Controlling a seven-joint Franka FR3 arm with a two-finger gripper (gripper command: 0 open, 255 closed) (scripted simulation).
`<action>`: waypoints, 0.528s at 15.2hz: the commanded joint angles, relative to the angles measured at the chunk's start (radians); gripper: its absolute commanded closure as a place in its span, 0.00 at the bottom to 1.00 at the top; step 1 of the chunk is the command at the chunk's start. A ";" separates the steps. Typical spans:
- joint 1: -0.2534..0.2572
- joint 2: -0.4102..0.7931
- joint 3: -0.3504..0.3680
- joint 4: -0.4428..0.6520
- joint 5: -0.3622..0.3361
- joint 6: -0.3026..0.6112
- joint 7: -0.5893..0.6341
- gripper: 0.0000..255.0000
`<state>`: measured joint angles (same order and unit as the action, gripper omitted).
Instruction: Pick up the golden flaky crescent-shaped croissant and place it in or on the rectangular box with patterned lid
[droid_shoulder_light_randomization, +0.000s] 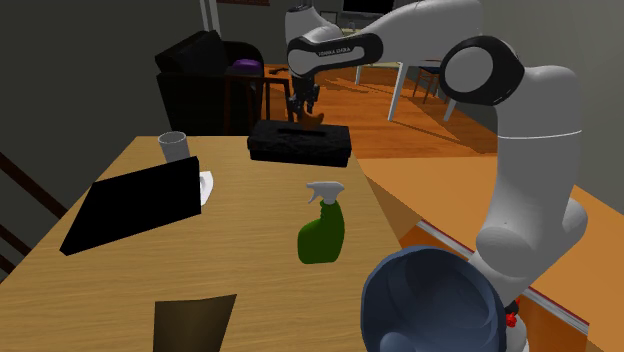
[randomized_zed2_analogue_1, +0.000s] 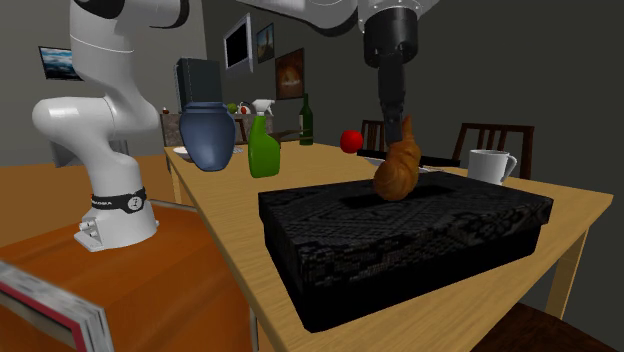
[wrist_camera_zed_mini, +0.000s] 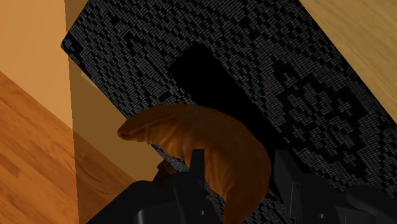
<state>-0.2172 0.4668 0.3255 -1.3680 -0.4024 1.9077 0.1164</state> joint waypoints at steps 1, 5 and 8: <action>-0.003 -0.001 -0.001 -0.030 -0.003 0.028 0.008 1.00; -0.005 0.006 -0.004 -0.071 -0.011 0.075 0.023 1.00; -0.007 0.014 -0.007 -0.098 -0.019 0.108 0.034 1.00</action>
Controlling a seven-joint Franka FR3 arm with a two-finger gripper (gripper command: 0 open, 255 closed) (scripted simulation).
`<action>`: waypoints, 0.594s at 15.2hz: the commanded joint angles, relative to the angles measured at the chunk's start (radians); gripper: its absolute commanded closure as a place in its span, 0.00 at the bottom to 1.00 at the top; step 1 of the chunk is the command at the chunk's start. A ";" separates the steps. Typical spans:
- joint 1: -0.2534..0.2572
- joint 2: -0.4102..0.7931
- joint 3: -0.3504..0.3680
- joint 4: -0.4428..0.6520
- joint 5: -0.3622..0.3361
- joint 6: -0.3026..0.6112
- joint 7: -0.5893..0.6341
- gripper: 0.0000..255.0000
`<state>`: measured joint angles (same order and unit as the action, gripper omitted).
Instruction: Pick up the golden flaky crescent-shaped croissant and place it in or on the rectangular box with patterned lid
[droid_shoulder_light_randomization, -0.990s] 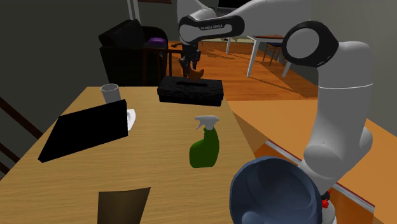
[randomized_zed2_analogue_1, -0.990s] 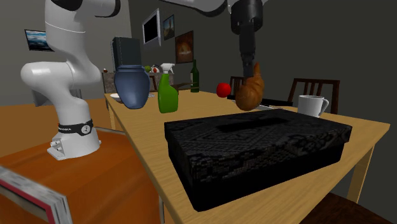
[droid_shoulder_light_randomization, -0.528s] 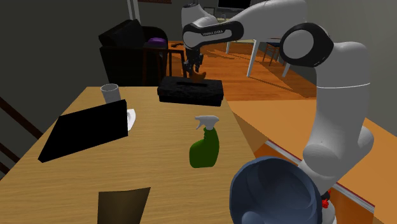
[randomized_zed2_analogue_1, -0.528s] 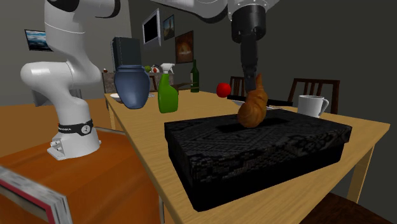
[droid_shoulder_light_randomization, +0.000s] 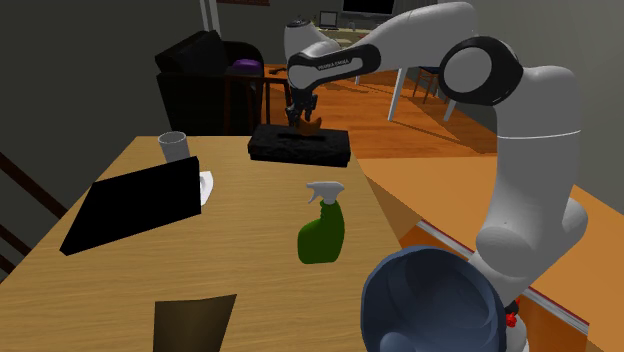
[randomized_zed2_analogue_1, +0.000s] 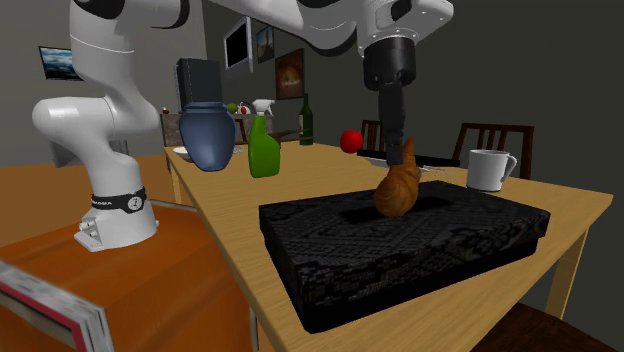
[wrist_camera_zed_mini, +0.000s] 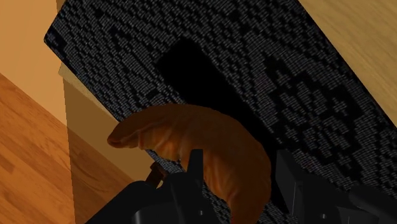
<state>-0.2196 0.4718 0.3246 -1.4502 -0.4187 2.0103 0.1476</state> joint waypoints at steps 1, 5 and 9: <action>-0.005 0.009 -0.005 -0.016 -0.002 0.005 0.003 1.00; -0.005 0.010 -0.005 -0.015 -0.003 0.005 0.003 1.00; -0.008 0.011 -0.005 -0.016 -0.003 0.008 0.000 0.00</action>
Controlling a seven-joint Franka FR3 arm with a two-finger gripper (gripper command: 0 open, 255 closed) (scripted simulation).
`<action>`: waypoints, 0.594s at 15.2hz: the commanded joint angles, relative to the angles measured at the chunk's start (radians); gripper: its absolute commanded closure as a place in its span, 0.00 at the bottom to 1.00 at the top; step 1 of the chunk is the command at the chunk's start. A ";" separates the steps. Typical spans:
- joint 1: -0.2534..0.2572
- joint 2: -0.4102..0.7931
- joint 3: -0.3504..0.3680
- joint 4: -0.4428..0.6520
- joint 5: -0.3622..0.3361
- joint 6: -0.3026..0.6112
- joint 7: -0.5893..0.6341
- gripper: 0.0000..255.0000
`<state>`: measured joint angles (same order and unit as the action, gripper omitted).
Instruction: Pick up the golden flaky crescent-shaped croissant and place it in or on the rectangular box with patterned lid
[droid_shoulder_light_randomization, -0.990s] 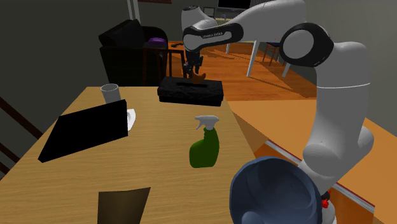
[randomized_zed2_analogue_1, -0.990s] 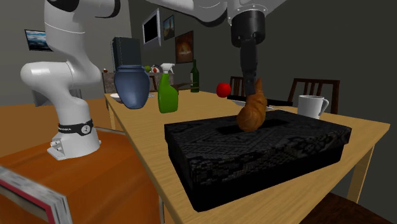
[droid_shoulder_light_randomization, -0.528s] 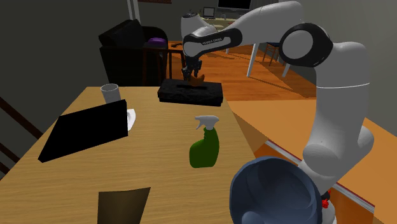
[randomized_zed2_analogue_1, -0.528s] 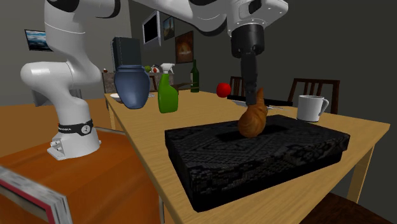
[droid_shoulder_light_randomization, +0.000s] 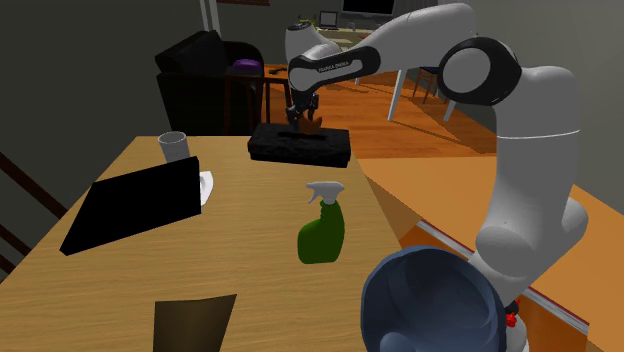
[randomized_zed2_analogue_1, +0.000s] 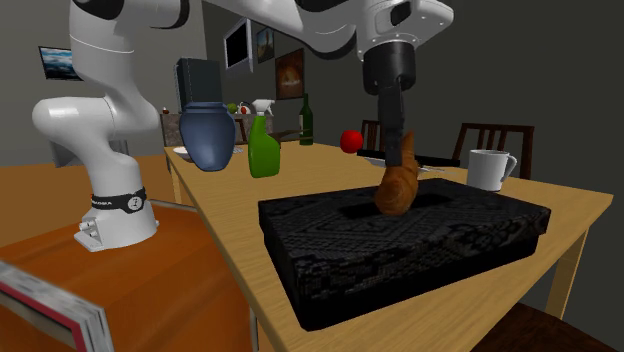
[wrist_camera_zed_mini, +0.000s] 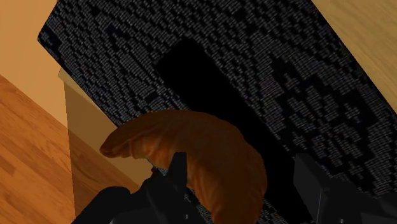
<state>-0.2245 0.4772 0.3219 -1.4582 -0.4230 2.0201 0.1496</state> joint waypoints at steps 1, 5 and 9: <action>0.000 0.011 -0.003 -0.002 0.000 -0.003 0.001 0.00; -0.001 0.004 -0.001 -0.008 0.001 -0.005 0.001 0.00; 0.012 -0.037 0.013 0.052 0.022 -0.105 -0.013 0.00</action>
